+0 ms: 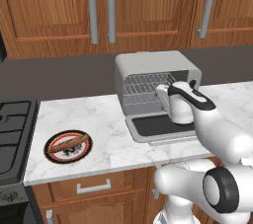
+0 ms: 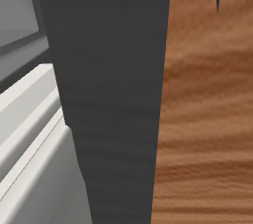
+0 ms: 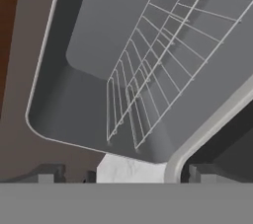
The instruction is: Pull the toaster oven rack outwards. Pick up the baguette from the plate and place it on the toaster oven rack. Close the toaster oven door fully and set the temperature to the lowest setting.
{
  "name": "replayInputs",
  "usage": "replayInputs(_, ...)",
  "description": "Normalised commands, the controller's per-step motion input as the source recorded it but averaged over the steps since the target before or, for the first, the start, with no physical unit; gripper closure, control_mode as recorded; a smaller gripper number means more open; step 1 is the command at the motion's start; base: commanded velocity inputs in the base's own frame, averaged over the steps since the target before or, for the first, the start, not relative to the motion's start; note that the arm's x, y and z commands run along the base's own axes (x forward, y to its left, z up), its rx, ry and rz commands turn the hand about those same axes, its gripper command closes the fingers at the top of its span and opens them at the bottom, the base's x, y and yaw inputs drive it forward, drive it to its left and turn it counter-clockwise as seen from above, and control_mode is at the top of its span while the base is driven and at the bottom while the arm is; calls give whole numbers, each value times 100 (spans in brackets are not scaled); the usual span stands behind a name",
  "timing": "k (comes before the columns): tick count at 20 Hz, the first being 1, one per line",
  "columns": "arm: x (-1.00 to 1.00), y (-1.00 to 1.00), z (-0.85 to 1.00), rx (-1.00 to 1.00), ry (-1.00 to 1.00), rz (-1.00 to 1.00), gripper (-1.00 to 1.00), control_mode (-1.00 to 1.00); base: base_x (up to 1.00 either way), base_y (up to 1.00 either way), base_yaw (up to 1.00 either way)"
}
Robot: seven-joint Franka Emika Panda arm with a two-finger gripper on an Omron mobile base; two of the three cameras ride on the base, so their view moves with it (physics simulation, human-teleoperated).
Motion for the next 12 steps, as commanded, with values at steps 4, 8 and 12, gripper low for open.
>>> replayInputs(4,0,0,30,0,0,0,-100,-100,0,0,0)
replayInputs(8,0,0,25,0,0,0,-100,-100,0,0,0)
replayInputs(12,9,0,2,0,0,0,-100,-100,0,0,0)
